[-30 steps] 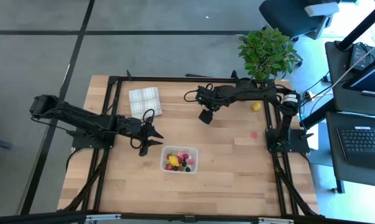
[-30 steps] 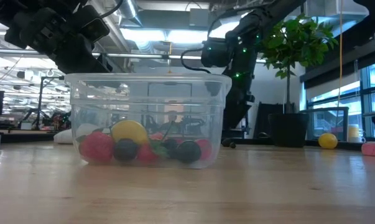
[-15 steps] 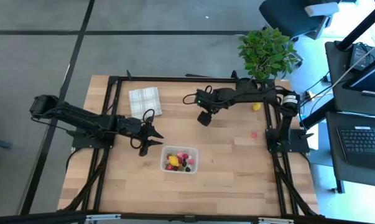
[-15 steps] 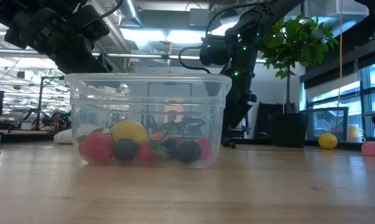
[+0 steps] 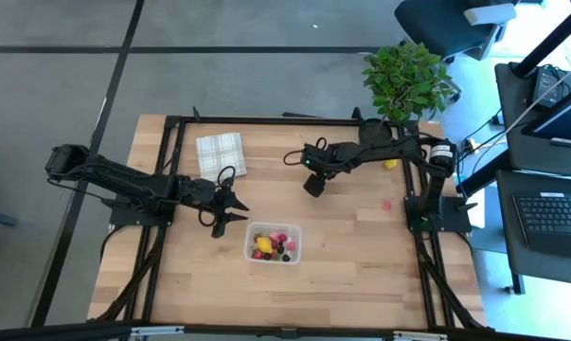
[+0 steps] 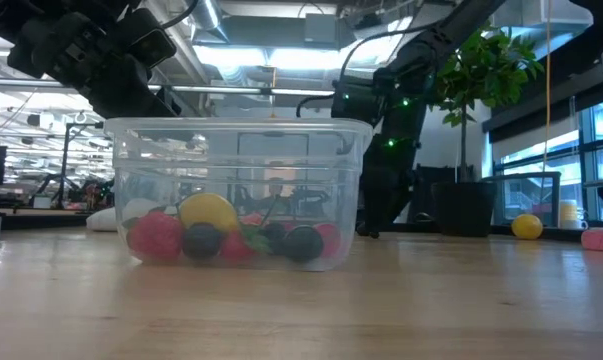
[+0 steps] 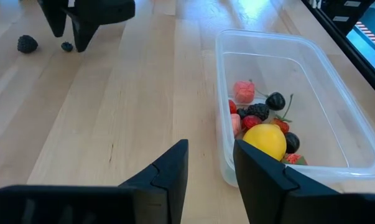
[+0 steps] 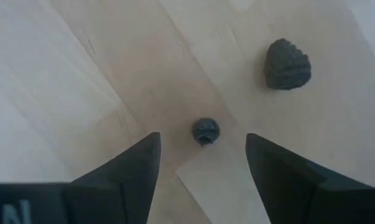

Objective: Pick and placing Produce into tupperware
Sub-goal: Put the blueberry into the transparent bin

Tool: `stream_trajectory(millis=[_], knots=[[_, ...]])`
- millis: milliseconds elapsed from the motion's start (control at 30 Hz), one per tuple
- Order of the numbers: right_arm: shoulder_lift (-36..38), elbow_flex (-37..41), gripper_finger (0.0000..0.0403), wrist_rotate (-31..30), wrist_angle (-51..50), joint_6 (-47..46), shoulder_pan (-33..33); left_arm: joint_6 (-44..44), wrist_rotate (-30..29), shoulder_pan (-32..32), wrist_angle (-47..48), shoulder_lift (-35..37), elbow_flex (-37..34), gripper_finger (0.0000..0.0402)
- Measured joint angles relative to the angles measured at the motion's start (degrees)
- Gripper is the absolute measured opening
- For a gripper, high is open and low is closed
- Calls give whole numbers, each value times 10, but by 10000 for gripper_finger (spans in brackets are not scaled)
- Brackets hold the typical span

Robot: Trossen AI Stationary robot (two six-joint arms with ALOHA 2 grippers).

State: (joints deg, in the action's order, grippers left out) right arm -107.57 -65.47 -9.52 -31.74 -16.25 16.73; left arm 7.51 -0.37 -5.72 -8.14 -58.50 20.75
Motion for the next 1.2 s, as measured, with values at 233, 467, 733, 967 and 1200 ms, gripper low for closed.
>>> stream_trajectory(millis=[233,467,733,967,1200], knots=[[0,17,237,0,34,-15,0,-1,0,0,0,0,0,121],[-5,33,214,2,65,-16,0,-1,-6,0,0,0,0,121],[-6,35,138,6,65,-17,0,-1,-6,1,-1,0,0,121],[-7,35,60,4,67,-17,0,-1,-6,1,-1,0,0,121],[-7,34,48,2,66,-14,0,-1,-6,1,-1,0,0,121]])
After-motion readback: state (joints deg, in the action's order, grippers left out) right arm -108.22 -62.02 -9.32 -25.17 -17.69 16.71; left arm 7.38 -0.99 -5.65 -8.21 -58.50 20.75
